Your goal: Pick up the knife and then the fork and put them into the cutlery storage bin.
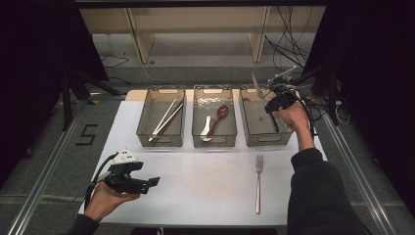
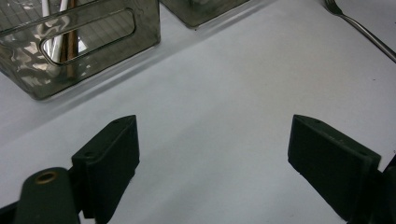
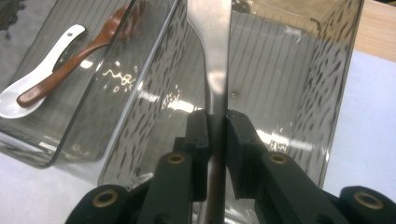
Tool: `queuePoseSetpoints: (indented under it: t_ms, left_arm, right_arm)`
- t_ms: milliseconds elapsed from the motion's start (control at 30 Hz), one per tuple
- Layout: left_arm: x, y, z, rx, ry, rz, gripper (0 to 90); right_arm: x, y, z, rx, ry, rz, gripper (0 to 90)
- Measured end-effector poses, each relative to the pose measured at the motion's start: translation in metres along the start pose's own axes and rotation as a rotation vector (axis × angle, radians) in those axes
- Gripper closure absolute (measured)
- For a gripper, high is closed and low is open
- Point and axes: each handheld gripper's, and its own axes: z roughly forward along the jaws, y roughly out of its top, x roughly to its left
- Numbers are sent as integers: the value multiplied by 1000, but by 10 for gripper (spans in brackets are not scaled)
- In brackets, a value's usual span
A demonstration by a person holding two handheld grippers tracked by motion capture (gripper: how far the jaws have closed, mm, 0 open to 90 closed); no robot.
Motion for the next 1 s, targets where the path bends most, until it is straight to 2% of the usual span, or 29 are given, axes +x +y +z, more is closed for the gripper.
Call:
queuePoseSetpoints:
  t_ms: [233, 867, 933, 1000]
  left_arm:
    - [0, 0, -1, 5, 0, 9, 160]
    - [-1, 0, 1, 0, -5, 10, 160]
    - [-1, -1, 1, 1, -5, 8, 160]
    - [-1, -1, 1, 1, -5, 8, 160]
  right_arm:
    - [6, 9, 6, -4, -7, 11, 804]
    - [9, 12, 27, 11, -28, 46, 801]
    - [9, 11, 29, 10, -36, 51, 788]
    - [10, 10, 29, 4, -35, 62, 735]
